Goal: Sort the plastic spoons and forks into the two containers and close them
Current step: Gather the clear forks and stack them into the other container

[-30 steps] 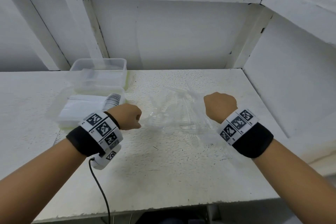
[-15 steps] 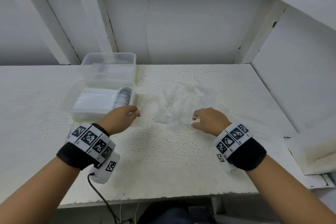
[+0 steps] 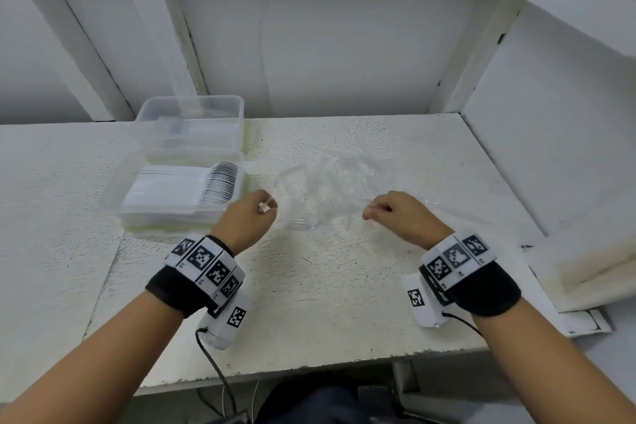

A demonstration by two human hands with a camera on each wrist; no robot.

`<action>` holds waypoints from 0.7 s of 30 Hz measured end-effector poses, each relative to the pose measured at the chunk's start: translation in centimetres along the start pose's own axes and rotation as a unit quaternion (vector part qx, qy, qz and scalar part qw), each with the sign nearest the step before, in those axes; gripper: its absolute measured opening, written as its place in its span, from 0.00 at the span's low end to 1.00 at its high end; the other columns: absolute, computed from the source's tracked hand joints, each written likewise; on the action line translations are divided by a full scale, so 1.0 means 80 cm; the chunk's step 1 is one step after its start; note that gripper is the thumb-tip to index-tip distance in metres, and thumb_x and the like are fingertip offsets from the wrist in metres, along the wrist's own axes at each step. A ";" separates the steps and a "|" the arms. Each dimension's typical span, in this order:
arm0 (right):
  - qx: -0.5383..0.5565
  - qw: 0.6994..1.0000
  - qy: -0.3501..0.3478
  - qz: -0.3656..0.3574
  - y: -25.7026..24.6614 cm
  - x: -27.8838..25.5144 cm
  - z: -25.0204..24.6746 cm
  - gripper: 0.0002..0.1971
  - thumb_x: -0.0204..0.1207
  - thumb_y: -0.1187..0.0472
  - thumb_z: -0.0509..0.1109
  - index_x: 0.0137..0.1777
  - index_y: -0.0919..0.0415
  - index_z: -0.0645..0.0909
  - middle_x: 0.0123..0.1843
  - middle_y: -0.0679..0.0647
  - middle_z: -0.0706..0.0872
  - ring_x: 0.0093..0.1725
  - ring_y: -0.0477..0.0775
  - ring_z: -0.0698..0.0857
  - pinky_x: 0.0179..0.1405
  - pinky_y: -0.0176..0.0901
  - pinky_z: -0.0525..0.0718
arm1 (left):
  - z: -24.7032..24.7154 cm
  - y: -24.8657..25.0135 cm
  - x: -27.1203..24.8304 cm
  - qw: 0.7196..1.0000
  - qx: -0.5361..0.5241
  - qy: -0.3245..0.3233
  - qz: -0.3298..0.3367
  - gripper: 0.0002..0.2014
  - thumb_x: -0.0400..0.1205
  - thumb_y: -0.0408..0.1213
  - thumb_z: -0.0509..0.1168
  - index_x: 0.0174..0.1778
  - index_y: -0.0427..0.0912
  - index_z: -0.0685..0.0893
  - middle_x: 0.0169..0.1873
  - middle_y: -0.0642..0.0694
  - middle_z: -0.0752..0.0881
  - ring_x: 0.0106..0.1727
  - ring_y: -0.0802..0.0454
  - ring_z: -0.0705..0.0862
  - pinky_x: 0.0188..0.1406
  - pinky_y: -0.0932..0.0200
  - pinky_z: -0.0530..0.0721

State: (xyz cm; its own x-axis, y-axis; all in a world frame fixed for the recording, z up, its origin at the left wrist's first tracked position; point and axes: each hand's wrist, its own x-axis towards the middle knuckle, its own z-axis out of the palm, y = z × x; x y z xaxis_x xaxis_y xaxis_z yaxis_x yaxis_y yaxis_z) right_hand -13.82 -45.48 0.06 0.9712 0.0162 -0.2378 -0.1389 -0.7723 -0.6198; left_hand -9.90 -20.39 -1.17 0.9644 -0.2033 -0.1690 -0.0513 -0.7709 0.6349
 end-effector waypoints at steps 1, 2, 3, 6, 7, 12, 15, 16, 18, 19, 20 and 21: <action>0.031 0.999 0.016 0.007 0.002 -0.003 -0.004 0.11 0.82 0.59 0.61 0.47 0.64 0.83 0.35 0.47 0.80 0.34 0.45 0.76 0.31 0.33 0.71 | 0.004 0.002 0.004 1.000 0.016 -0.009 0.000 0.06 0.83 0.37 0.59 0.51 0.43 0.80 0.39 0.50 0.81 0.43 0.52 0.78 0.38 0.62 0.71; 0.072 0.997 0.029 0.021 0.003 -0.007 -0.007 0.10 0.83 0.60 0.58 0.48 0.61 0.80 0.36 0.47 0.78 0.34 0.44 0.76 0.32 0.34 0.72 | 0.010 0.003 0.009 0.999 0.040 -0.024 0.000 0.08 0.83 0.39 0.61 0.54 0.42 0.81 0.44 0.49 0.82 0.47 0.51 0.79 0.43 0.61 0.72; 0.118 0.992 0.037 0.038 0.006 -0.009 -0.008 0.09 0.84 0.61 0.56 0.47 0.59 0.77 0.37 0.48 0.77 0.34 0.45 0.77 0.32 0.34 0.73 | 0.016 0.003 0.013 0.997 0.066 -0.040 0.006 0.12 0.82 0.41 0.62 0.58 0.41 0.82 0.50 0.47 0.82 0.52 0.50 0.79 0.48 0.60 0.73; 0.197 0.976 0.042 0.079 0.012 -0.014 -0.007 0.10 0.85 0.62 0.53 0.45 0.56 0.73 0.36 0.52 0.76 0.29 0.47 0.73 0.25 0.37 0.71 | 0.029 0.006 0.023 0.986 0.147 -0.075 0.019 0.20 0.81 0.46 0.63 0.67 0.42 0.78 0.62 0.42 0.78 0.61 0.47 0.78 0.58 0.58 0.73; 0.201 0.975 0.041 0.089 0.013 -0.015 -0.005 0.09 0.85 0.61 0.53 0.45 0.56 0.74 0.35 0.52 0.75 0.28 0.47 0.70 0.24 0.36 0.68 | 0.032 0.007 0.026 0.982 0.167 -0.082 0.020 0.19 0.81 0.46 0.64 0.67 0.43 0.78 0.62 0.42 0.76 0.61 0.46 0.78 0.58 0.58 0.73; 0.184 0.978 0.052 0.087 0.018 -0.024 0.002 0.11 0.84 0.51 0.57 0.49 0.57 0.74 0.33 0.50 0.73 0.26 0.47 0.67 0.22 0.36 0.65 | 0.031 0.011 0.027 0.981 0.166 -0.092 0.029 0.06 0.80 0.40 0.66 0.43 0.42 0.78 0.47 0.45 0.82 0.46 0.50 0.77 0.44 0.61 0.72; 0.116 0.988 0.076 0.063 0.021 -0.023 0.003 0.14 0.82 0.49 0.60 0.42 0.60 0.72 0.32 0.48 0.72 0.31 0.47 0.71 0.28 0.37 0.66 | 0.021 0.007 0.019 0.988 0.118 -0.092 0.048 0.08 0.79 0.41 0.68 0.44 0.39 0.84 0.41 0.49 0.84 0.45 0.52 0.80 0.43 0.63 0.74; 0.092 0.991 0.078 0.056 0.022 -0.022 0.004 0.16 0.82 0.50 0.59 0.40 0.62 0.72 0.33 0.49 0.73 0.33 0.48 0.72 0.30 0.38 0.66 | 0.015 0.007 0.014 0.989 0.102 -0.092 0.055 0.09 0.80 0.41 0.67 0.45 0.39 0.86 0.40 0.50 0.84 0.45 0.53 0.81 0.41 0.64 0.74; 0.059 0.995 0.068 0.051 0.023 -0.019 0.005 0.19 0.83 0.50 0.57 0.45 0.68 0.76 0.37 0.51 0.78 0.37 0.49 0.74 0.33 0.39 0.68 | 0.002 0.009 0.002 0.991 0.087 -0.078 0.068 0.10 0.81 0.42 0.65 0.48 0.40 0.88 0.41 0.52 0.85 0.45 0.55 0.81 0.42 0.65 0.73; 0.047 0.996 0.060 0.048 0.022 -0.018 0.005 0.20 0.84 0.51 0.56 0.49 0.69 0.78 0.41 0.53 0.80 0.39 0.50 0.76 0.34 0.39 0.69 | -0.005 0.010 -0.003 0.992 0.086 -0.061 0.074 0.10 0.81 0.42 0.65 0.49 0.41 0.87 0.42 0.52 0.84 0.45 0.56 0.81 0.43 0.64 0.73; 0.037 0.997 0.056 0.042 0.021 -0.016 0.006 0.20 0.84 0.52 0.56 0.52 0.70 0.79 0.44 0.55 0.81 0.40 0.50 0.76 0.34 0.38 0.69 | -0.011 0.011 -0.008 0.993 0.082 -0.040 0.081 0.10 0.81 0.43 0.65 0.49 0.42 0.87 0.43 0.53 0.84 0.44 0.57 0.80 0.42 0.64 0.72; 0.028 0.998 0.054 0.035 0.020 -0.015 0.007 0.19 0.84 0.53 0.56 0.53 0.70 0.79 0.44 0.56 0.81 0.40 0.51 0.76 0.34 0.39 0.69 | -0.018 0.014 -0.014 0.993 0.074 -0.017 0.090 0.09 0.81 0.43 0.65 0.47 0.42 0.86 0.42 0.54 0.84 0.40 0.59 0.79 0.38 0.65 0.71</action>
State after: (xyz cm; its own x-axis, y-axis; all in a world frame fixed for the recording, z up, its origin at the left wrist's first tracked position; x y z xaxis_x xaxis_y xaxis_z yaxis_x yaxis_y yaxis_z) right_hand -15.31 -46.35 -1.07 0.9736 -0.1062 -0.2022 -0.2141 -0.7322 -0.6465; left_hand -10.69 -20.17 0.80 0.9268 -0.3646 -0.0897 -0.2625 -0.8000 0.5395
